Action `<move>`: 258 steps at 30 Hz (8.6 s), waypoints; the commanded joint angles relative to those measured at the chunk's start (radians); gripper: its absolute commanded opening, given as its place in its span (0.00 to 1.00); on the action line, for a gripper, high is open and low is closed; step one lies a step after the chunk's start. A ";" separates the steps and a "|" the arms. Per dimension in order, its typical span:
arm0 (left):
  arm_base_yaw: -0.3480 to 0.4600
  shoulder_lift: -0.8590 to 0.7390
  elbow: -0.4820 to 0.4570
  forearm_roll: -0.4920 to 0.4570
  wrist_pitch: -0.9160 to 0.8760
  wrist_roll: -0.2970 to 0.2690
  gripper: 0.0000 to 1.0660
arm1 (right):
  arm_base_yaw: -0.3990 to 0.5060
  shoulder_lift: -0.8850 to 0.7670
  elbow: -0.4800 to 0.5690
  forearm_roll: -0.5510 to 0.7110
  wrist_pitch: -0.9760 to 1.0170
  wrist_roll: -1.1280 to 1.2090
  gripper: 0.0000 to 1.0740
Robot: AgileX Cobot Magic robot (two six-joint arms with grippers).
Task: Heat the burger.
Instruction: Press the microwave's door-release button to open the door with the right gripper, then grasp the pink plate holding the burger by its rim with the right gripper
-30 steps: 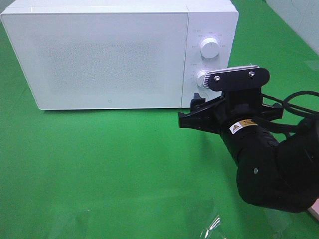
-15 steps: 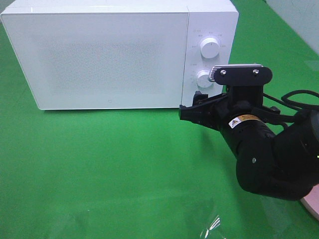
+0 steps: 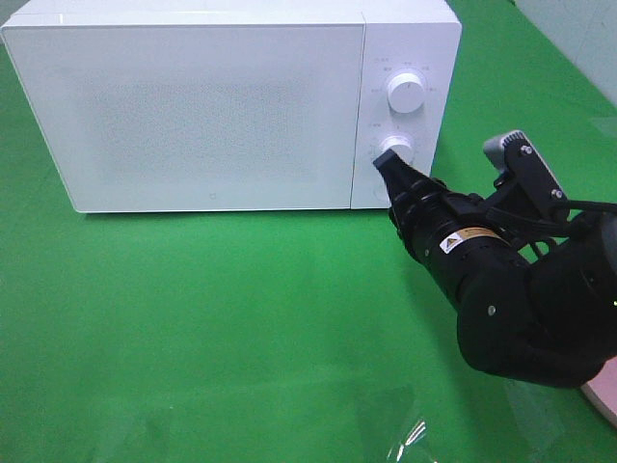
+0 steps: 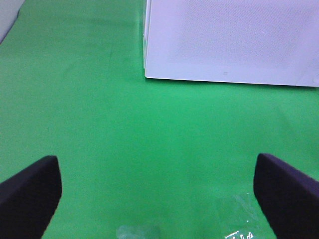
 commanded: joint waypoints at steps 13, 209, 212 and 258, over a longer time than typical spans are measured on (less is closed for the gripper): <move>-0.003 -0.016 0.000 -0.006 -0.006 -0.001 0.91 | -0.009 0.002 -0.007 -0.010 0.128 0.486 0.00; -0.003 -0.016 0.000 -0.006 -0.006 -0.001 0.91 | -0.229 -0.269 -0.314 -0.880 1.659 -0.396 0.14; -0.003 -0.016 0.000 -0.006 -0.006 -0.001 0.91 | -0.229 -0.334 -0.314 -0.883 1.693 -0.458 0.23; -0.003 -0.016 0.000 -0.006 -0.006 -0.001 0.91 | -0.545 -0.547 -0.149 -1.006 1.891 -0.525 0.80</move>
